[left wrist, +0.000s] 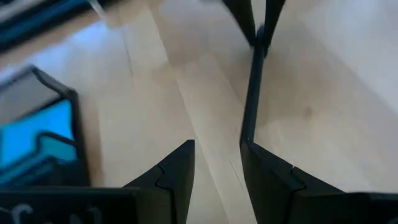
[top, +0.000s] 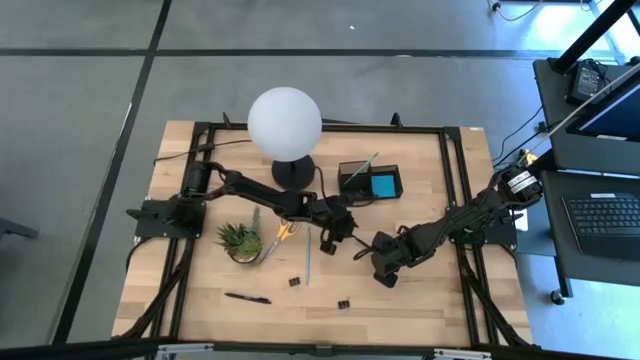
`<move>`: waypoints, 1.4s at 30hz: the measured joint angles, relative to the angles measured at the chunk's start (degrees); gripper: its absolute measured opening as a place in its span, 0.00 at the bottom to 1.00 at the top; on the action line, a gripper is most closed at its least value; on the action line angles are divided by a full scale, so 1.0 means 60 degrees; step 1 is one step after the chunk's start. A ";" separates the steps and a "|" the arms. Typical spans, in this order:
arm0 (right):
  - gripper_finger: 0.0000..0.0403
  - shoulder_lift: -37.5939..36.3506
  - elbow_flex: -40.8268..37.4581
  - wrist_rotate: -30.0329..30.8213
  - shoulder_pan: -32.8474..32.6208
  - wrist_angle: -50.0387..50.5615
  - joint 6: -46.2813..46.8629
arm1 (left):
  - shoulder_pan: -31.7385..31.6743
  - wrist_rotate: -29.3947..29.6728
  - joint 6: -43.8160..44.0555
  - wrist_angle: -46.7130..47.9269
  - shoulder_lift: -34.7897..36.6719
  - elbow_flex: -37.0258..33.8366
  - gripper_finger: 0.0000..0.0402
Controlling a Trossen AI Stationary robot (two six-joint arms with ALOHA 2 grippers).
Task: Pick and place office supplies into organizer
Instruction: Put the right black pen into the desk organizer
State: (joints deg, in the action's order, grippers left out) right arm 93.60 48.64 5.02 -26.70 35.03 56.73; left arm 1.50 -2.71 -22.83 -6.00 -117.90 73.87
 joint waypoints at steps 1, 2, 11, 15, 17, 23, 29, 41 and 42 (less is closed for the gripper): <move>0.13 0.0000 0.0000 -0.0003 0.0004 0.0000 0.0010 | 0.0000 -0.0004 -0.0044 0.0092 0.0133 0.0000 0.32; 0.13 0.0000 0.0000 -0.0007 0.0004 0.0000 0.0033 | 0.0000 -0.0014 -0.0060 0.0247 0.0241 0.0000 0.32; 0.13 0.0000 0.0000 -0.0022 0.0007 0.0000 0.0037 | -0.0018 0.0404 -0.0014 0.1573 0.1052 0.0004 0.32; 0.13 0.0004 0.0000 -0.0022 0.0007 -0.0045 0.0038 | -0.0025 0.1051 0.0174 0.1829 0.1382 0.0000 0.32; 0.13 0.0007 0.0000 -0.0022 0.0007 -0.0052 0.0036 | -0.0025 0.1510 0.0177 0.2127 0.1520 0.0000 0.32; 0.13 0.0007 0.0000 -0.0020 0.0007 -0.0052 -0.0036 | -0.0057 0.1699 0.0090 0.3260 0.2157 -0.0008 0.32; 0.13 0.0007 0.0000 -0.0018 0.0015 -0.0011 -0.0243 | -0.0391 0.0687 0.0594 0.3258 0.3415 -0.0785 0.32; 0.13 0.0022 0.0434 0.0052 0.0430 0.0346 -0.1043 | -0.0474 0.0432 0.2089 0.3301 0.5674 -0.3010 0.32; 0.13 0.0022 0.0594 0.0097 0.0442 0.0462 -0.1146 | -0.0474 0.0435 0.2185 0.3345 0.5832 -0.3197 0.32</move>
State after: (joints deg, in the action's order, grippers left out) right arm 93.73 52.21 5.60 -24.05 37.80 49.86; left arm -1.34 -0.10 -9.71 14.07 -82.90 54.68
